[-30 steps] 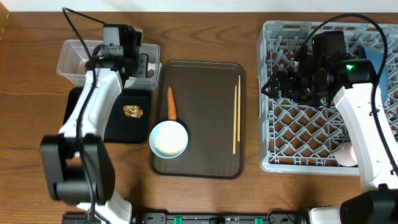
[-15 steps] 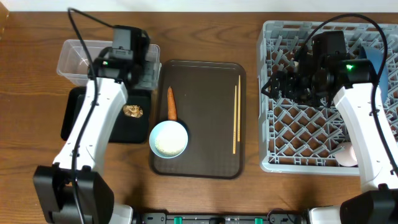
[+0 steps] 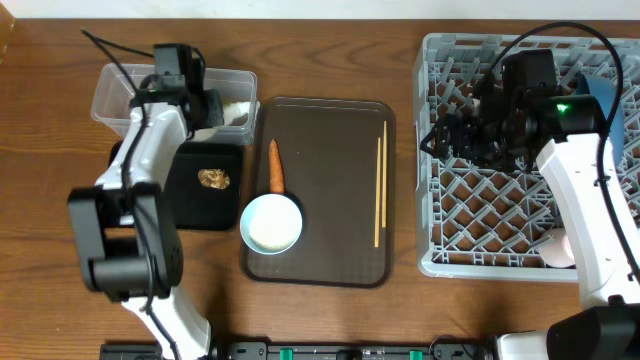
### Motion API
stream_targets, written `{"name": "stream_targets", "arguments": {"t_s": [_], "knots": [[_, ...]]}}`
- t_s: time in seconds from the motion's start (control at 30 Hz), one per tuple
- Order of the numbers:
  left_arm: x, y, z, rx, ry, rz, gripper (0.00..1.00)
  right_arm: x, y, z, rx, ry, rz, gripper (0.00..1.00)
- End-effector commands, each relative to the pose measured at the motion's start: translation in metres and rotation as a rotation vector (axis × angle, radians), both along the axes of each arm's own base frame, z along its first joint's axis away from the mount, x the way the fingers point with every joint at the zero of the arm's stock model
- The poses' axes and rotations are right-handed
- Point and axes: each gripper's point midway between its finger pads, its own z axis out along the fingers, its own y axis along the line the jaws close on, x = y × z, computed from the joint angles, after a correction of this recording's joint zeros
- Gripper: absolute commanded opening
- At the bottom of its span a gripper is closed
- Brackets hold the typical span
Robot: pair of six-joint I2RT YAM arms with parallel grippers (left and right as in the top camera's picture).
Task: Sort waste into correct bins and load items into the dishwasher rack
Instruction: 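Grasp the yellow-green snack wrapper with the left gripper, drop into clear bin, then grasp the white rice bowl's rim with the left gripper and lift it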
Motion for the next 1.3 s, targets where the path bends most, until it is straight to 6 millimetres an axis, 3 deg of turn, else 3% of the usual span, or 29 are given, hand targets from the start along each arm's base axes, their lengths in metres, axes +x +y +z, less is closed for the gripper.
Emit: {"name": "stream_targets", "arguments": {"t_s": [0.0,0.17,0.2,0.27,0.33,0.5,0.6,0.7,0.87,1.27], "knots": [[0.002,-0.012,-0.002,-0.073,-0.010,-0.026,0.06,0.000,0.004,0.005,0.015,-0.009,-0.001,0.94],[0.009,-0.014,0.024,-0.076,-0.074,-0.036,0.07,-0.001,0.004,0.005,0.015,-0.006,-0.002,0.93],[0.010,-0.014,0.036,-0.074,-0.099,-0.038,0.11,-0.001,0.004,0.005,0.015,-0.005,-0.001,0.93],[0.009,-0.014,0.060,-0.070,-0.150,-0.040,0.34,-0.001,0.004,0.004,0.014,-0.003,-0.001,0.93],[0.005,-0.014,0.090,-0.066,-0.207,-0.042,0.41,-0.001,0.004,0.005,0.015,-0.003,-0.002,0.93],[-0.032,-0.025,0.148,-0.064,-0.258,-0.063,0.43,-0.001,0.004,0.004,0.014,-0.003,-0.001,0.94],[-0.066,-0.041,0.160,-0.072,-0.205,-0.098,0.44,-0.001,0.004,0.004,0.014,-0.003,-0.001,0.95],[-0.102,-0.064,0.153,-0.080,-0.093,-0.153,0.44,-0.001,0.004,0.004,0.014,-0.003,-0.001,0.95],[-0.159,-0.104,0.114,-0.073,0.172,-0.274,0.44,-0.001,0.004,0.004,0.014,-0.003,-0.001,0.95],[-0.224,-0.155,0.031,-0.050,0.416,-0.380,0.44,-0.001,0.004,0.004,0.014,-0.003,-0.001,0.95]]}}
